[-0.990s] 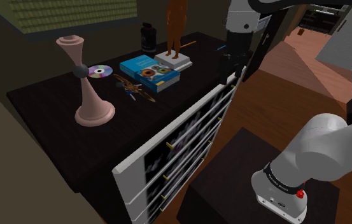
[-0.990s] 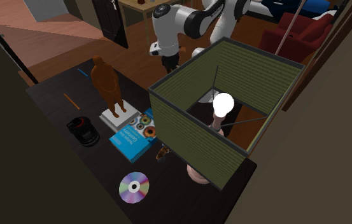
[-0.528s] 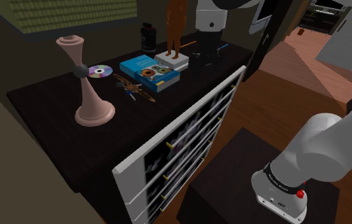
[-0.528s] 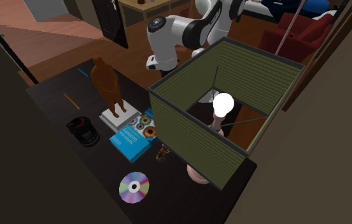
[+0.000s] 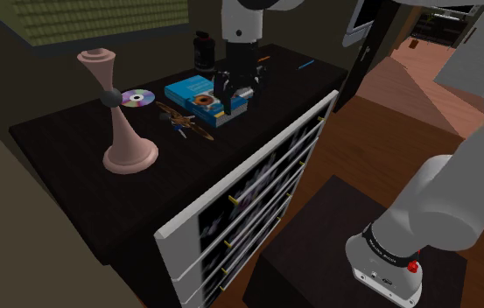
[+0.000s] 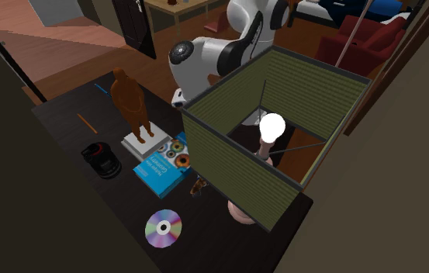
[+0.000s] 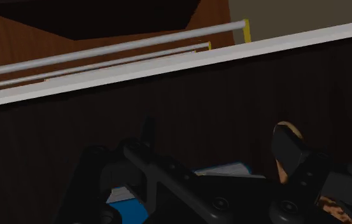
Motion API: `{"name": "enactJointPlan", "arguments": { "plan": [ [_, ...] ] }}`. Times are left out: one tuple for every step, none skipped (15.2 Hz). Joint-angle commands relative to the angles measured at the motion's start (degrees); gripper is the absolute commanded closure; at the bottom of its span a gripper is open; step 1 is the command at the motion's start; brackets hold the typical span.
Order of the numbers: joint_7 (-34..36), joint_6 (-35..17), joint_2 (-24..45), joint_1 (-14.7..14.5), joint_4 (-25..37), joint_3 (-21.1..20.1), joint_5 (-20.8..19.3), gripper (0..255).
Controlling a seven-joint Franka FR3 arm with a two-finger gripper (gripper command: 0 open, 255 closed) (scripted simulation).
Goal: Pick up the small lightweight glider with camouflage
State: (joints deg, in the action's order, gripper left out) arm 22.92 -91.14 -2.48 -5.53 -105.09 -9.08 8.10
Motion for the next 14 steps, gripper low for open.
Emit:
{"name": "enactJointPlan", "arguments": {
  "plan": [
    [2.21, 0.62, 4.96, -0.57, 5.54, -0.67, 0.10, 0],
    [3.28, 0.96, 7.26, -0.92, 8.16, -0.96, 0.10, 0],
    [4.33, 1.37, 9.61, -1.28, 10.91, -1.23, 0.08, 0],
    [5.38, 1.86, 12.01, -1.67, 13.80, -1.47, 0.03, 0],
    [6.43, 2.44, 14.48, -2.09, 16.85, -1.68, -0.04, 0],
    [7.46, 3.13, 17.03, -2.54, 20.08, -1.86, -0.14, 0],
    [8.50, 3.93, 19.67, -3.02, 23.53, -2.03, -0.26, 0],
    [9.53, 4.86, 22.42, -3.53, 27.22, -2.16, -0.40, 0],
    [10.56, 5.94, 25.31, -4.08, 31.22, -2.28, -0.56, 0],
    [11.59, 7.23, 28.40, -4.69, 35.61, -2.37, -0.75, 0],
    [12.63, 8.77, 31.75, -5.37, 40.53, -2.42, -0.95, 0],
    [12.97, 9.35, 32.92, -5.63, 42.30, -2.40, -1.01, 0],
    [12.80, 8.46, 32.68, -5.58, 41.16, -2.37, -0.98, 0],
    [12.63, 7.57, 32.46, -5.53, 40.03, -2.35, -0.96, 0]
  ]
}}
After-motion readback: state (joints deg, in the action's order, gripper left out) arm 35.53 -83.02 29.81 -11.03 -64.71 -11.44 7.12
